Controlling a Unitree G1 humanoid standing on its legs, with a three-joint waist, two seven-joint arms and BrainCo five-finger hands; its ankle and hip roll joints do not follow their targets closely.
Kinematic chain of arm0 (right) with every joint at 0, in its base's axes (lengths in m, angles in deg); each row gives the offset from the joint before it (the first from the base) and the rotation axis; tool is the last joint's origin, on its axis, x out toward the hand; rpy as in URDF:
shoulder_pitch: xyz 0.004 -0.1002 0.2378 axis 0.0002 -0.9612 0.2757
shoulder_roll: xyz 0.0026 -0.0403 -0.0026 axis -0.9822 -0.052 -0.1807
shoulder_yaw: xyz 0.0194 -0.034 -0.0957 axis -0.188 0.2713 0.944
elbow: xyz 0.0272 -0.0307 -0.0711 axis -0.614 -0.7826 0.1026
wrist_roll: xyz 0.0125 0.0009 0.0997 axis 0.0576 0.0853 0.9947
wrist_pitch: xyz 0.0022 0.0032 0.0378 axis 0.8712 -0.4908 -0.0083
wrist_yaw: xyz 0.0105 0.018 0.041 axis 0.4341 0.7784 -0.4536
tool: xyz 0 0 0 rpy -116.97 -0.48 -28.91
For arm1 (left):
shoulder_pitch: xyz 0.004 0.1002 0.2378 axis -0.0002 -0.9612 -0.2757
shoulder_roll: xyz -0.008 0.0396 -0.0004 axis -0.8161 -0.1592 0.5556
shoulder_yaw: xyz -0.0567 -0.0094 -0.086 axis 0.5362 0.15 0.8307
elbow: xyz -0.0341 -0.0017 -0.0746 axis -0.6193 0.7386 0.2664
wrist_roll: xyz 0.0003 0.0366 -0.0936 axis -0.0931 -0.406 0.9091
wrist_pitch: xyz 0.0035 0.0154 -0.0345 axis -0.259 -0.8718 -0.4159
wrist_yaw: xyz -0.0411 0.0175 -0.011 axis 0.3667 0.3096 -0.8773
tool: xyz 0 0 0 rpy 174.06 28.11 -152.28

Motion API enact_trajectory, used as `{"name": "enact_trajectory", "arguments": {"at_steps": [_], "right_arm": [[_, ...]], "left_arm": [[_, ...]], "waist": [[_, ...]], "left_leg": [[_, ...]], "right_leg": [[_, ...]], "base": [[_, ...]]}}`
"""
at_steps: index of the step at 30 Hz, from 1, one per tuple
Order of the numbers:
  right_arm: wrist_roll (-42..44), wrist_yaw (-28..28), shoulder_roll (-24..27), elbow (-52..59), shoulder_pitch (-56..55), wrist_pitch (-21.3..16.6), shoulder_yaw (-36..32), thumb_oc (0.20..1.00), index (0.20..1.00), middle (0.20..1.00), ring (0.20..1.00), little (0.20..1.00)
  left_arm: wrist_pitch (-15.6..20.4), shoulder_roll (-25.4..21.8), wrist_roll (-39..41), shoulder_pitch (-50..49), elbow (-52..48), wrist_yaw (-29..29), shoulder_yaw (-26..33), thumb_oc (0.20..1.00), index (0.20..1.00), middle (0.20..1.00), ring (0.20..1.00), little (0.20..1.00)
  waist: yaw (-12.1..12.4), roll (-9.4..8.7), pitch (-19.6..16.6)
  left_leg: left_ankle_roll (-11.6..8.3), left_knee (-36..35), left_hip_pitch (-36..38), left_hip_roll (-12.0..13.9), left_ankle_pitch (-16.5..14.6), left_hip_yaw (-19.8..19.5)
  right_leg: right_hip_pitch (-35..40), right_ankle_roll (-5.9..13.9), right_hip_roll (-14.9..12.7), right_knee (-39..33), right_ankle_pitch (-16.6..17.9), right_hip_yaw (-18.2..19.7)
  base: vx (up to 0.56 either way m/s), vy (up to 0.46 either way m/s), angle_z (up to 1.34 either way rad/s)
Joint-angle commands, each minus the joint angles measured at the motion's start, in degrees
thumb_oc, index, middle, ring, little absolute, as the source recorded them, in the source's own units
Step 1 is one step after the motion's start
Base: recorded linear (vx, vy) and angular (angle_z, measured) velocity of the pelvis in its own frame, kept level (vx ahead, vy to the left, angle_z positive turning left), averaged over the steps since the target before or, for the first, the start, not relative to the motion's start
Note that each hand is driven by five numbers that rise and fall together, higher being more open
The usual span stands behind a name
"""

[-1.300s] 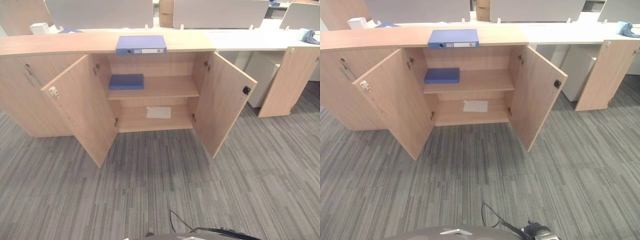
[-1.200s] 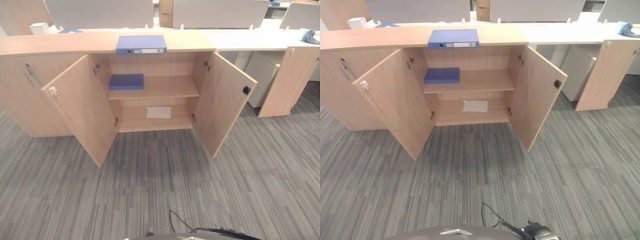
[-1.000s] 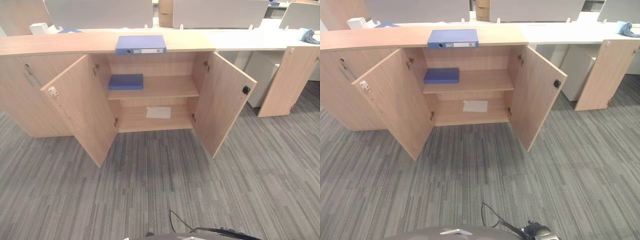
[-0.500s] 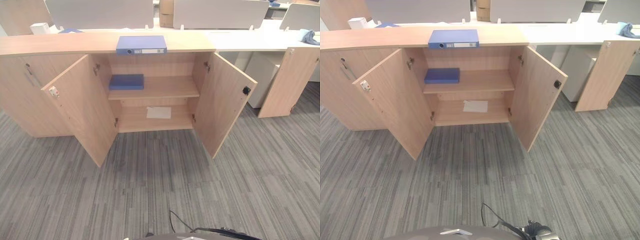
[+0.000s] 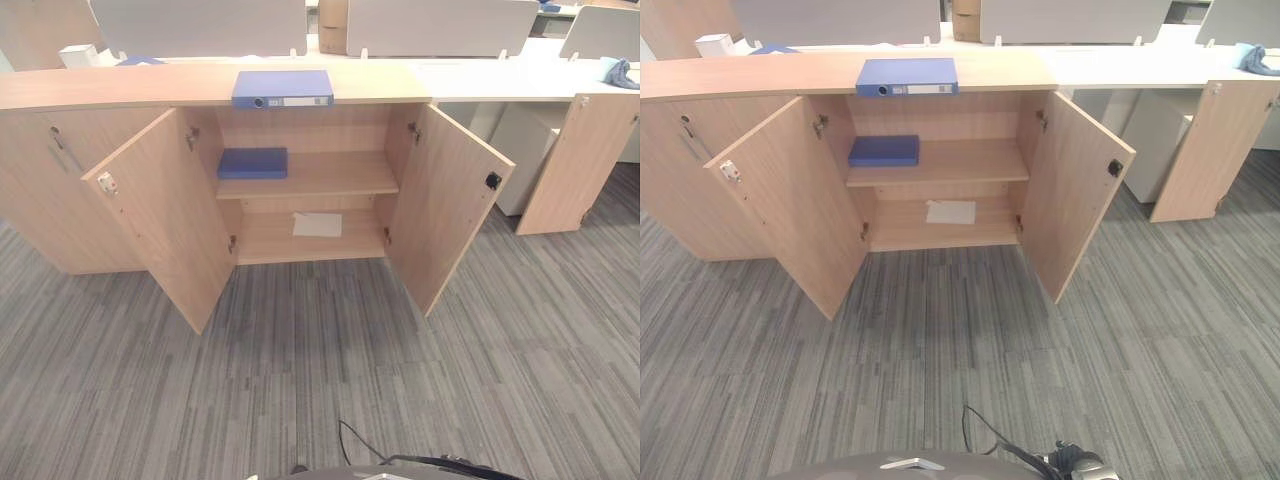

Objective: Put the empty folder in the office cabinet

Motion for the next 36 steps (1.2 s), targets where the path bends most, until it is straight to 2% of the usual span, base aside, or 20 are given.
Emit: {"name": "enact_trajectory", "arguments": {"at_steps": [1,6,11,14,15,17,18,20,24,25,26,27,29,31,34,36], "right_arm": [[1.12,-0.60,2.10,-2.58,2.94,-0.64,-0.59,1.000,1.000,1.000,1.000,1.000],[-0.40,-2.15,2.22,-2.40,2.88,-1.55,-0.52,1.000,1.000,1.000,1.000,1.000],[-0.71,-3.37,2.80,-1.11,3.21,-3.22,0.55,1.000,1.000,1.000,1.000,1.000],[-0.97,-4.22,3.24,-0.38,3.38,-4.00,0.94,1.000,1.000,1.000,1.000,1.000],[-0.04,-4.44,3.45,-0.01,3.42,-4.21,1.03,1.000,1.000,1.000,1.000,1.000],[1.27,-4.39,3.85,0.77,3.48,-4.57,0.90,1.000,1.000,1.000,1.000,1.000],[1.88,-4.54,4.12,1.02,3.44,-5.30,0.86,1.000,1.000,1.000,1.000,1.000],[1.75,-4.48,4.40,1.01,3.48,-5.74,0.57,1.000,1.000,1.000,1.000,1.000],[0.45,-3.60,5.20,0.93,3.22,-7.08,0.00,1.000,1.000,1.000,1.000,1.000],[1.24,-3.50,5.43,0.89,2.98,-7.10,0.05,1.000,1.000,1.000,1.000,1.000],[1.57,-3.39,5.53,0.84,2.72,-7.34,-0.03,1.000,1.000,1.000,1.000,1.000],[1.88,-3.12,5.76,0.66,2.32,-8.23,-0.25,1.000,1.000,1.000,1.000,1.000],[2.05,-4.47,6.02,0.87,1.53,-10.35,-1.16,1.000,1.000,1.000,1.000,1.000],[0.30,-5.00,6.18,1.14,1.53,-11.23,-1.19,1.000,1.000,1.000,1.000,1.000],[-4.83,-5.24,6.01,1.04,2.44,-11.65,0.14,1.000,1.000,1.000,1.000,1.000],[-4.69,-4.80,5.33,0.17,2.36,-11.48,-0.02,1.000,1.000,1.000,1.000,1.000]], "left_arm": [[-0.30,0.84,-0.34,2.78,2.17,-0.26,-0.17,1.000,1.000,1.000,1.000,1.000],[-0.05,0.88,-0.79,2.70,2.26,-0.54,0.11,1.000,1.000,1.000,1.000,1.000],[3.95,0.51,-3.39,3.17,0.96,0.10,-0.90,1.000,1.000,1.000,1.000,1.000],[4.94,0.80,0.26,3.63,0.19,0.41,-1.47,1.000,1.000,1.000,1.000,1.000],[6.00,1.16,3.61,3.98,-0.16,1.03,-1.52,1.000,1.000,1.000,1.000,1.000],[7.77,1.28,5.17,4.30,-1.17,1.65,-0.30,1.000,1.000,1.000,1.000,1.000],[8.07,1.26,4.13,4.25,-1.95,1.52,0.99,1.000,1.000,1.000,1.000,1.000],[7.91,1.35,3.37,3.90,-2.09,1.20,1.81,1.000,1.000,1.000,1.000,1.000],[7.59,1.62,1.36,2.57,-1.31,0.92,2.83,1.000,1.000,1.000,1.000,1.000],[7.82,1.69,-0.23,2.12,-0.65,1.25,3.02,1.000,1.000,1.000,1.000,1.000],[8.09,1.84,-1.24,1.98,-0.18,1.14,3.04,1.000,1.000,1.000,1.000,1.000],[8.55,2.20,-1.74,2.02,0.52,0.75,2.91,1.000,1.000,1.000,1.000,1.000],[9.20,2.65,-3.28,2.13,0.65,0.57,2.21,1.000,1.000,1.000,1.000,1.000],[9.72,2.59,-3.71,2.28,0.66,0.78,2.12,1.000,1.000,1.000,1.000,1.000],[9.70,1.54,-3.26,3.67,-0.46,1.76,2.05,1.000,1.000,1.000,1.000,1.000],[10.19,0.82,-4.80,4.21,-0.10,1.39,1.93,1.000,1.000,1.000,1.000,1.000]], "waist": [[0.32,-0.08,1.49],[0.30,-0.09,1.68],[0.04,-0.03,2.99],[0.04,-0.35,4.01],[0.24,-0.73,4.79],[1.04,-1.86,6.68],[2.04,-2.27,8.37],[2.55,-1.85,9.16],[3.47,-0.32,9.84],[4.45,0.34,10.10],[4.87,0.54,10.31],[5.24,0.74,10.63],[5.26,1.47,11.23],[5.17,1.62,11.35],[5.16,1.08,10.39],[5.49,0.60,9.08]], "left_leg": [[1.28,-0.04,1.38,-2.78,-6.69,2.41],[1.22,-0.04,1.36,-2.64,-6.63,2.38],[1.06,0.29,1.24,-2.31,-6.18,2.24],[1.11,4.07,-0.25,-2.27,-7.27,2.76],[1.13,7.44,-2.00,-2.37,-7.98,3.24],[0.80,16.56,-6.69,-2.81,-9.77,4.47],[-0.67,23.04,-12.38,-1.97,-6.83,5.23],[-1.62,23.04,-14.58,-1.08,-4.71,5.62],[-2.93,15.35,-16.58,0.38,0.69,4.75],[-3.70,10.07,-18.66,1.17,4.45,3.52],[-4.36,8.10,-20.02,1.92,6.73,3.33],[-5.15,6.03,-21.88,3.02,8.26,3.87],[-5.92,5.18,-24.42,4.45,9.26,4.74],[-5.82,6.38,-24.57,4.77,8.97,4.67],[-3.54,8.84,-22.66,4.26,5.12,6.87],[-2.27,9.42,-20.86,2.62,2.65,6.35]], "right_leg": [[-1.02,3.59,0.02,-0.06,1.20,-2.16],[-0.99,3.49,0.15,-0.05,1.14,-2.18],[-1.55,2.76,0.73,0.63,0.60,-1.91],[-2.15,2.11,0.43,1.49,0.25,-2.27],[-2.45,1.68,0.04,1.94,0.27,-2.75],[-2.29,1.19,-0.96,2.28,0.70,-3.37],[-1.49,0.88,-1.11,2.15,0.89,-3.29],[-0.85,0.89,-0.65,2.12,0.66,-3.06],[0.75,0.84,0.91,2.20,-0.57,-1.64],[2.22,0.56,1.51,2.01,-1.14,-0.84],[3.04,0.37,1.60,2.14,-1.51,-0.61],[4.13,0.19,1.45,2.67,-2.40,-0.59],[5.46,0.07,1.34,4.22,-4.29,-0.10],[5.69,0.10,1.09,4.99,-5.19,0.46],[7.67,1.14,-0.79,6.31,-7.98,1.93],[9.69,2.18,-2.18,8.28,-9.30,2.23]], "base": [[0.01,-0.032,0.00],[0.01,-0.039,0.00],[0.02,-0.080,0.01],[-0.02,-0.065,0.06],[-0.05,-0.090,0.08],[-0.07,-0.134,0.08],[-0.04,-0.111,0.16],[0.06,-0.040,0.19],[0.19,0.035,0.01],[0.34,0.069,-0.02],[0.42,0.092,0.02],[0.38,0.097,0.04],[0.38,0.122,0.02],[0.26,0.121,-0.21],[0.35,0.173,-0.87],[0.43,0.171,-0.88]]}}
